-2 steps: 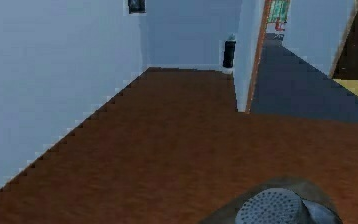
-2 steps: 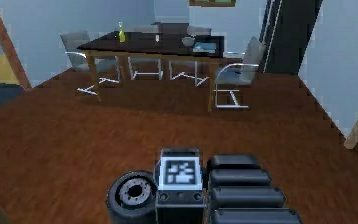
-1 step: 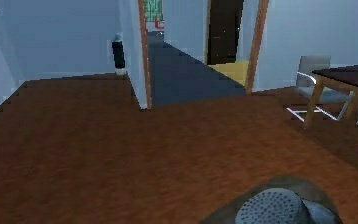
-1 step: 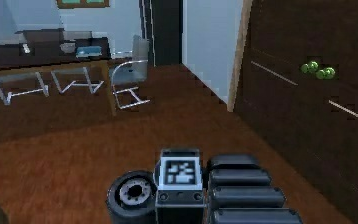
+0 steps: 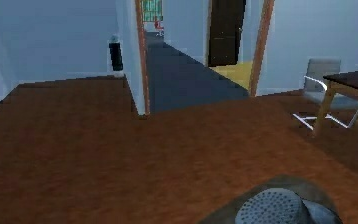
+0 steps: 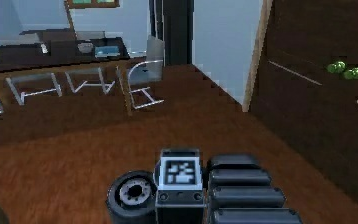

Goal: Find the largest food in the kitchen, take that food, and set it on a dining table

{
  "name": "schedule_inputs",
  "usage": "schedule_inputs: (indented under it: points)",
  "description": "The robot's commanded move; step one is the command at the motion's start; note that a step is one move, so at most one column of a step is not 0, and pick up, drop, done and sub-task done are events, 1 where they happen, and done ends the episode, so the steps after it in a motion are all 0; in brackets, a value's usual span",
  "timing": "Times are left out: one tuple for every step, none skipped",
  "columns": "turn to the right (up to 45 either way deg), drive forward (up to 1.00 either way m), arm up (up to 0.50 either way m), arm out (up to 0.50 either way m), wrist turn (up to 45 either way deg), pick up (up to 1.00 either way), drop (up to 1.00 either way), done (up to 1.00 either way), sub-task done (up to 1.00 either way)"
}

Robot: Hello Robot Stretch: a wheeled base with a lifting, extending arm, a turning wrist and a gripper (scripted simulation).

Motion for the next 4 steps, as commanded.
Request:
schedule_inputs:
  points:
    - [3.0,0.00,0.00,0.00,0.0,0.00,0.00,0.00,0.00]
    - [0.0,1.00,0.00,0.00,0.0,0.00,0.00,0.00,0.00]
    - [0.0,1.00,0.00,0.00,0.0,0.00,0.00,0.00,0.00]
    - [6.0,0.00,0.00,0.00,0.0,0.00,0.00,0.00,0.00]
